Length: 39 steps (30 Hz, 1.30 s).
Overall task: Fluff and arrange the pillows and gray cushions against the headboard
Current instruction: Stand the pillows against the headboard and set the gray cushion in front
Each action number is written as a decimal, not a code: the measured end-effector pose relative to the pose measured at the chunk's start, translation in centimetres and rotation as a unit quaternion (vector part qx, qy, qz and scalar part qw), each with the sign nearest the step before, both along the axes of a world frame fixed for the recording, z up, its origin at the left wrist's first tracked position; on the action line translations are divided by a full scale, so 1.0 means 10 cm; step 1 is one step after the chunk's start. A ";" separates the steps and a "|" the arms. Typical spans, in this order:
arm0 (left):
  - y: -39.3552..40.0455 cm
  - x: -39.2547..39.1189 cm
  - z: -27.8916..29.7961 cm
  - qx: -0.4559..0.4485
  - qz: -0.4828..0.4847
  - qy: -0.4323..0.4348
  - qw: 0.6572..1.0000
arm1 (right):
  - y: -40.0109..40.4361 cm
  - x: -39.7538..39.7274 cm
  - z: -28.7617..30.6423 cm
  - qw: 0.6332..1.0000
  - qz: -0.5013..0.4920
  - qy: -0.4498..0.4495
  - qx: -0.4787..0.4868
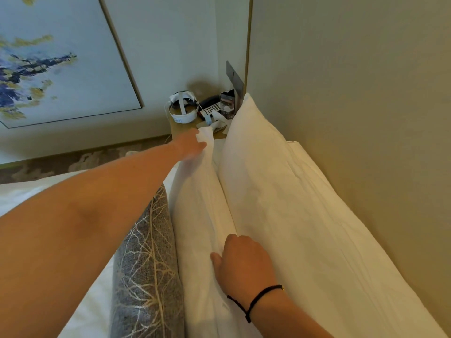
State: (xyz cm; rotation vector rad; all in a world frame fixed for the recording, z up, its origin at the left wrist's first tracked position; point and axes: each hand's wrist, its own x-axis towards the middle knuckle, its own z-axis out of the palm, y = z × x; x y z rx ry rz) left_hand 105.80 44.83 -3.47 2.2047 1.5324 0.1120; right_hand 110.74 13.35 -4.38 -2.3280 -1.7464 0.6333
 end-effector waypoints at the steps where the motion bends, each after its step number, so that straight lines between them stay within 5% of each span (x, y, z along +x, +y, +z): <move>1: 0.00 0.02 -0.01 -0.004 0.016 -0.014 1.000 | 0.03 0.02 0.00 1.000 -0.005 -0.001 0.010; 7: 0.13 0.11 -0.07 -0.015 0.081 -0.083 0.993 | 0.31 0.04 -0.02 0.997 -0.012 0.075 0.025; 18: 0.57 0.14 -0.10 0.010 -0.022 -0.003 1.000 | 0.32 0.10 -0.12 0.978 -0.034 0.204 0.009; 23: 0.65 0.14 -0.06 0.052 0.019 0.010 0.998 | 0.34 0.17 -0.14 0.959 -0.090 0.270 -0.017; 32: 0.78 0.19 -0.16 -0.041 0.015 -0.021 0.999 | 0.41 0.14 -0.09 0.956 -0.141 0.249 0.067; 39: 0.94 0.24 -0.08 -0.038 0.178 -0.217 0.959 | 0.39 0.26 -0.06 0.967 -0.079 0.175 0.165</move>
